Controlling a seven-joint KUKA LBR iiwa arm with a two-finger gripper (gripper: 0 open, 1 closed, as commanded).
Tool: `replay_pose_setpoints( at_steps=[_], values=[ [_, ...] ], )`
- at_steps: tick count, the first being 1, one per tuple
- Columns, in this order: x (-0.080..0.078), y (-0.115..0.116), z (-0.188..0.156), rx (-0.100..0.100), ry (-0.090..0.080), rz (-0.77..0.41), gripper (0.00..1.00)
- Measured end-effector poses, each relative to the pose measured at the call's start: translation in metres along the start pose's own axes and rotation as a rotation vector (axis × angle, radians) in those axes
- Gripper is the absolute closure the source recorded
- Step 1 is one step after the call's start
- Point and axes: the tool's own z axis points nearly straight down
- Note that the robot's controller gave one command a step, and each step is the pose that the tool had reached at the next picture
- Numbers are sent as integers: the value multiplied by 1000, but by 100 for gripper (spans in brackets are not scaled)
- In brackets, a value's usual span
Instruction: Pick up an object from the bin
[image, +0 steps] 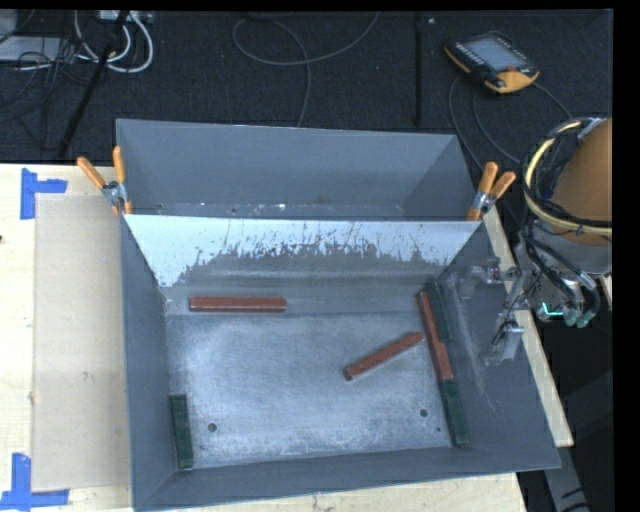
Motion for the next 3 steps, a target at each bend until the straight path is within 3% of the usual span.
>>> replay_pose_setpoints(
  at_steps=[1, 2, 3],
  values=[
    [-1, 1, -5, 2, -8, -4, 0],
    [-19, 24, 58, 3, -13, -58, 0],
    [-42, 71, 80, 2, -7, -202, 0]
  ],
)
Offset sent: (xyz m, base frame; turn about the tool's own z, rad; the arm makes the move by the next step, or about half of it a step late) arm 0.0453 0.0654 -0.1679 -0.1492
